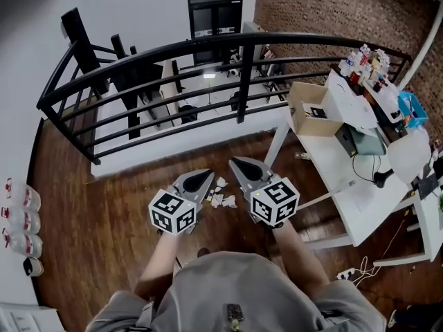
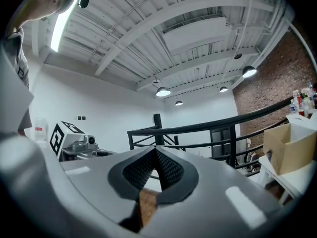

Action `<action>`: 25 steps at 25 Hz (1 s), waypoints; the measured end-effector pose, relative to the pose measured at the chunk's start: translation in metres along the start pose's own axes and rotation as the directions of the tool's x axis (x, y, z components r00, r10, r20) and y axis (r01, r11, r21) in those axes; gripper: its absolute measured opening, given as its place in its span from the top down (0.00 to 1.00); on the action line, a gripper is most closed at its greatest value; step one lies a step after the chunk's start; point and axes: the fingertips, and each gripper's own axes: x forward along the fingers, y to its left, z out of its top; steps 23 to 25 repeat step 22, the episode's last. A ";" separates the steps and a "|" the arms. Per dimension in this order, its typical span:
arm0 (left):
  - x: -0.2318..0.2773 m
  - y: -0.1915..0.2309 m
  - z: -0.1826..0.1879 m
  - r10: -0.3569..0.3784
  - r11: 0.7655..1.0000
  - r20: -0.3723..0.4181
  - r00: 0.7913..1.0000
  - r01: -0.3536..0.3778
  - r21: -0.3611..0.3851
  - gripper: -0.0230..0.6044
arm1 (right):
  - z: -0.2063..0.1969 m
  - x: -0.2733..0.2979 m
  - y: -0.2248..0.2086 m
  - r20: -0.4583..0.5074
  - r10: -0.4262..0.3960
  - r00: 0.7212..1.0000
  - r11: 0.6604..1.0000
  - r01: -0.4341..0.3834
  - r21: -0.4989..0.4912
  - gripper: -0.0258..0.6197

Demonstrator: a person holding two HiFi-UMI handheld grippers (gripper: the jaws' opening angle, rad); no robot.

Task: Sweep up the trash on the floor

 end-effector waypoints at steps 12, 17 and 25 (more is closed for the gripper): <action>0.002 0.004 0.002 -0.023 1.000 -0.002 1.000 0.023 0.005 0.98 | -0.002 0.007 -0.005 -0.017 -0.026 1.000 1.000 0.025 -0.006 0.96; 0.007 0.006 0.004 -0.028 1.000 -0.005 1.000 0.028 0.006 0.98 | 0.001 0.008 -0.010 -0.016 -0.028 0.999 1.000 0.028 -0.010 0.96; 0.009 0.010 0.008 -0.033 0.999 -0.007 0.999 0.033 0.013 0.98 | 0.006 0.014 -0.010 -0.012 -0.026 1.000 1.000 0.026 -0.010 0.96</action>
